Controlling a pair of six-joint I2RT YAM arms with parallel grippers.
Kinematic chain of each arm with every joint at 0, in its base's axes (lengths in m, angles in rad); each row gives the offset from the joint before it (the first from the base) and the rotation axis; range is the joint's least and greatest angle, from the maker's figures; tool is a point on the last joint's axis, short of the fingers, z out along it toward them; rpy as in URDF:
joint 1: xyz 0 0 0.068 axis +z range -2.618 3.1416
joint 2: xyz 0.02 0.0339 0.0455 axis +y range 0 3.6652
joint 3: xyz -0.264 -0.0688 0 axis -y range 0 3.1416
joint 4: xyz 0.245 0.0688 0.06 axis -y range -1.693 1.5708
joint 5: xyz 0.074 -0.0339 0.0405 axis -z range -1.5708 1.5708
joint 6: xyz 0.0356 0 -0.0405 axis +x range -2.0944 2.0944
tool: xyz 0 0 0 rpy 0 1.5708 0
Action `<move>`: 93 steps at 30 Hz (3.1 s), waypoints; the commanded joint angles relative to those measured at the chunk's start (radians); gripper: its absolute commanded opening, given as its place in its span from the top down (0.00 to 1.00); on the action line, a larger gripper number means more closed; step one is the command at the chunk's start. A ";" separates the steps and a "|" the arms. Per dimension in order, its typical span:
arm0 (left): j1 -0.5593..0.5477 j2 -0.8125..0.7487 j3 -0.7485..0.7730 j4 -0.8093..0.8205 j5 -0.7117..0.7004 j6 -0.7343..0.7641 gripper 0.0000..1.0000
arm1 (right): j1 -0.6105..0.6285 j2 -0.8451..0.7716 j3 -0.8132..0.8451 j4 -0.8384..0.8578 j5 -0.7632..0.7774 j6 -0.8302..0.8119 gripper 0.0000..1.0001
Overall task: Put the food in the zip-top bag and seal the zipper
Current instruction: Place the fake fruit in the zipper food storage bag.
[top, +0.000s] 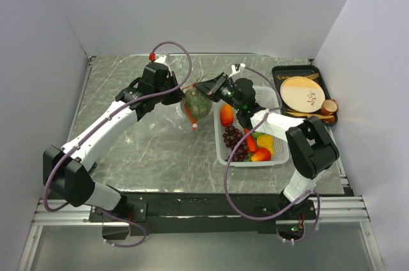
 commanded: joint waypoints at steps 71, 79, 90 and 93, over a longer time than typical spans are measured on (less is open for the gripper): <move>-0.006 -0.080 -0.031 0.229 0.056 -0.072 0.99 | 0.052 0.027 0.049 0.051 -0.084 -0.083 0.92; -0.006 -0.100 -0.048 0.224 0.027 -0.076 0.99 | 0.051 -0.048 0.078 -0.225 -0.063 -0.310 0.46; -0.005 -0.123 -0.071 0.199 -0.045 -0.089 0.99 | 0.040 -0.281 0.057 -0.443 0.060 -0.513 0.27; -0.001 -0.132 -0.075 0.199 -0.051 -0.087 0.99 | 0.031 -0.341 0.023 -0.480 0.092 -0.554 0.27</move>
